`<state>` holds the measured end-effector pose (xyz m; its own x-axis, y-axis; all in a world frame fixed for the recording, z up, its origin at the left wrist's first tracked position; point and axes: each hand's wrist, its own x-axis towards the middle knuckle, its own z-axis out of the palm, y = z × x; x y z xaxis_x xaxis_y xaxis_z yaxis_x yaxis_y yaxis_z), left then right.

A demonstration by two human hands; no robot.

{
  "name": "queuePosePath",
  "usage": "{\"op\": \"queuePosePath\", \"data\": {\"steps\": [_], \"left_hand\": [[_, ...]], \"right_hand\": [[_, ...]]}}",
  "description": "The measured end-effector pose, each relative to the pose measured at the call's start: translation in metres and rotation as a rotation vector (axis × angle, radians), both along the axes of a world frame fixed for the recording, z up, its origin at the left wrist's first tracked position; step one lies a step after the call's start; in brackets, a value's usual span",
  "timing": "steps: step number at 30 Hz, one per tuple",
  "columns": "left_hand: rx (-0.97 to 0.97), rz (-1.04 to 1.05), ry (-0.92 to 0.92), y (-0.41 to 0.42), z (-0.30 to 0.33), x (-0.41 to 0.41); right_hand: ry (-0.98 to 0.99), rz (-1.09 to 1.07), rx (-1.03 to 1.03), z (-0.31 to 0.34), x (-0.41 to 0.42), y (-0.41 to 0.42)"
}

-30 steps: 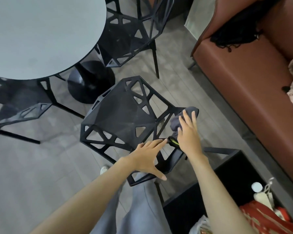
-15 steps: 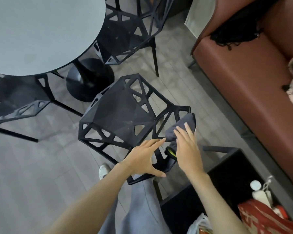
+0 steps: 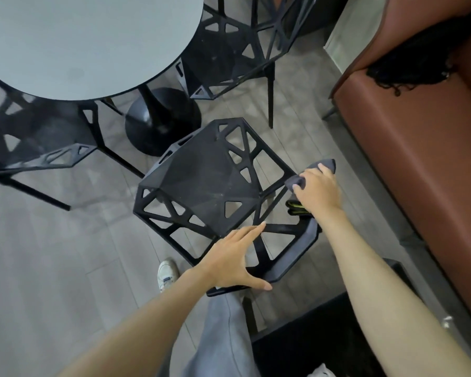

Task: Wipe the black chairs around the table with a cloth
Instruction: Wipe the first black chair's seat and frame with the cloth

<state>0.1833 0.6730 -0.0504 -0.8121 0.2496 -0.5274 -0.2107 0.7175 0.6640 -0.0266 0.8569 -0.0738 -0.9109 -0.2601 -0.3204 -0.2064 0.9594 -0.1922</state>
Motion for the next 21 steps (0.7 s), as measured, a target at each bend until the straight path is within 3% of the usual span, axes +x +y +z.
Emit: {"op": "queuePosePath", "data": {"steps": [4, 8, 11, 15, 17, 21], "left_hand": [[-0.020, -0.013, 0.062, 0.002, 0.001, 0.003], [-0.032, 0.002, 0.076, 0.004, 0.005, 0.005], [0.063, 0.044, -0.098, 0.001, -0.006, 0.005], [0.371, 0.528, -0.350, -0.008, -0.039, -0.013], [0.301, 0.630, -0.376, -0.011, -0.061, -0.026], [0.229, 0.544, -0.482, 0.000, -0.105, -0.054]], "right_hand": [[-0.012, 0.221, 0.160, 0.023, 0.028, 0.016], [0.009, 0.243, 0.068, 0.039, 0.058, 0.027], [-0.028, 0.202, -0.063, 0.037, 0.064, 0.028], [-0.007, 0.179, -0.075, 0.034, 0.061, 0.020], [0.022, 0.222, -0.005, 0.031, 0.061, 0.016], [0.084, 0.380, 0.250, 0.028, 0.060, 0.015]]}}
